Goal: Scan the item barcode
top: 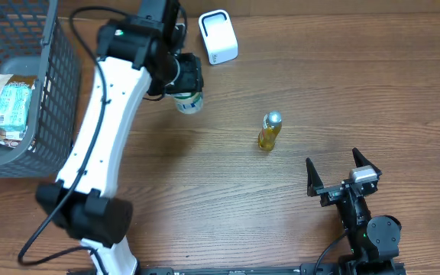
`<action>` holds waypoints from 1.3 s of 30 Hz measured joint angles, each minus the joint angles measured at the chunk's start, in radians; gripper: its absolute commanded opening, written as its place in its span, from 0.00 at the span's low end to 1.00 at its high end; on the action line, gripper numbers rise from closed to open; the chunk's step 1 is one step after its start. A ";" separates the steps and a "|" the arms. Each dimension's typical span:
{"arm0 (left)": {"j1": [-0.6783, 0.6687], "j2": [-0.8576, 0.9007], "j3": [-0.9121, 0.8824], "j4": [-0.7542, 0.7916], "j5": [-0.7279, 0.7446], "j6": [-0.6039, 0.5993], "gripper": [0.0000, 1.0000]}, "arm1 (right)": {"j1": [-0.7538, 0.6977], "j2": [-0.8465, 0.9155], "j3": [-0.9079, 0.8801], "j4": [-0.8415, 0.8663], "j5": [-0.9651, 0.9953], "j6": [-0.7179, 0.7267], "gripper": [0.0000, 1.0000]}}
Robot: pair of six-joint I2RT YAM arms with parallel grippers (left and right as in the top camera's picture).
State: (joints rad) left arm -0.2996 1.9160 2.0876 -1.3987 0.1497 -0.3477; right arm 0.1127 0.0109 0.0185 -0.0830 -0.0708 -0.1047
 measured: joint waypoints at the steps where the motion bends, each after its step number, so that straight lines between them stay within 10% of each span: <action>1: -0.005 0.017 0.000 0.000 0.002 -0.007 0.13 | 0.000 0.000 0.000 0.000 0.000 0.000 1.00; 39: -0.372 0.122 -0.198 0.278 -0.470 -0.417 0.19 | 0.000 0.000 0.000 0.000 0.000 0.000 1.00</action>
State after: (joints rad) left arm -0.6716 2.0380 1.8900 -1.1210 -0.3202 -0.7647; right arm 0.1127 0.0109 0.0185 -0.0826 -0.0708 -0.1051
